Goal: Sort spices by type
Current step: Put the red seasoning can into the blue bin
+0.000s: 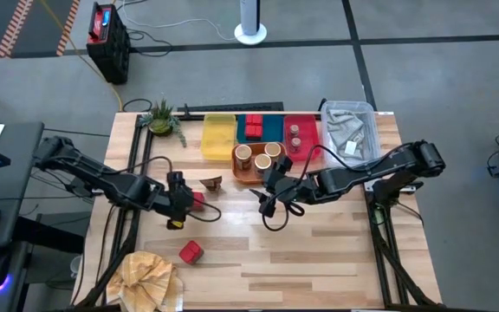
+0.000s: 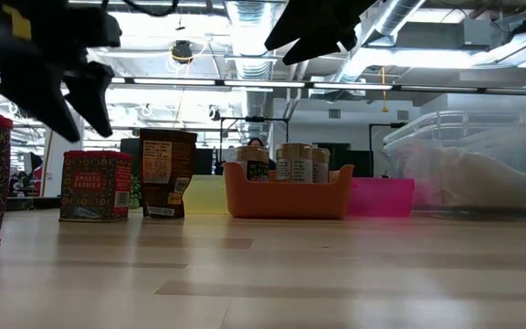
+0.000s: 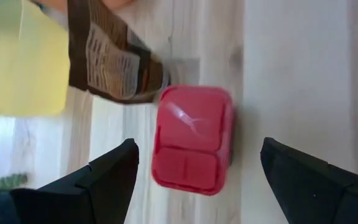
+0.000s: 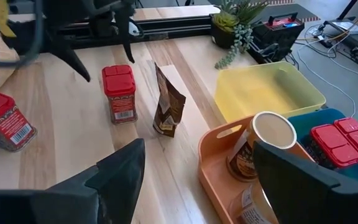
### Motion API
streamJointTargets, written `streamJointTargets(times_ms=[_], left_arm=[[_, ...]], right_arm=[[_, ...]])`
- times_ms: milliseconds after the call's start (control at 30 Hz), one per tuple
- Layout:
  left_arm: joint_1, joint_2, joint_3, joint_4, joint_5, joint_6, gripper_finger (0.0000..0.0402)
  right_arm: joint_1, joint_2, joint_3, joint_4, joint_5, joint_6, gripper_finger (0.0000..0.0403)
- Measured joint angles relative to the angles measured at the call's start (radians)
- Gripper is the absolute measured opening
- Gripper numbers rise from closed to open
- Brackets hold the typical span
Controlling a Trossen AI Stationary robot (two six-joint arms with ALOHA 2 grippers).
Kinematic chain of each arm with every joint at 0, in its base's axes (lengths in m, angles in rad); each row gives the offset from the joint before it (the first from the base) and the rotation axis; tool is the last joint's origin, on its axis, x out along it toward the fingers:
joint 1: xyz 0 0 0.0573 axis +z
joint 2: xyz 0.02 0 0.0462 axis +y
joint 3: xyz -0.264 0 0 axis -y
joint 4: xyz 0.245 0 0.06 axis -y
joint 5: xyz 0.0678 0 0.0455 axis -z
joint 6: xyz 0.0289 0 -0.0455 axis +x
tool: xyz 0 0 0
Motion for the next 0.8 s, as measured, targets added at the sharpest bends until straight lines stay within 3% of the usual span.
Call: streamJointTargets(times_ms=[200,433,800], left_arm=[[0.074,0.031,0.0,-0.008,0.013,0.029,0.032],[0.193,0.031,0.0,-0.007,0.161,0.091,0.032],[0.221,0.031,0.0,0.017,0.24,0.131,0.0284]], right_arm=[[0.0,0.0,0.0,0.0,0.0,0.0,0.0322],[0.001,0.0,0.0,0.001,-0.001,0.0,0.0322],[0.001,0.0,0.0,0.001,-0.001,0.0,0.0322]])
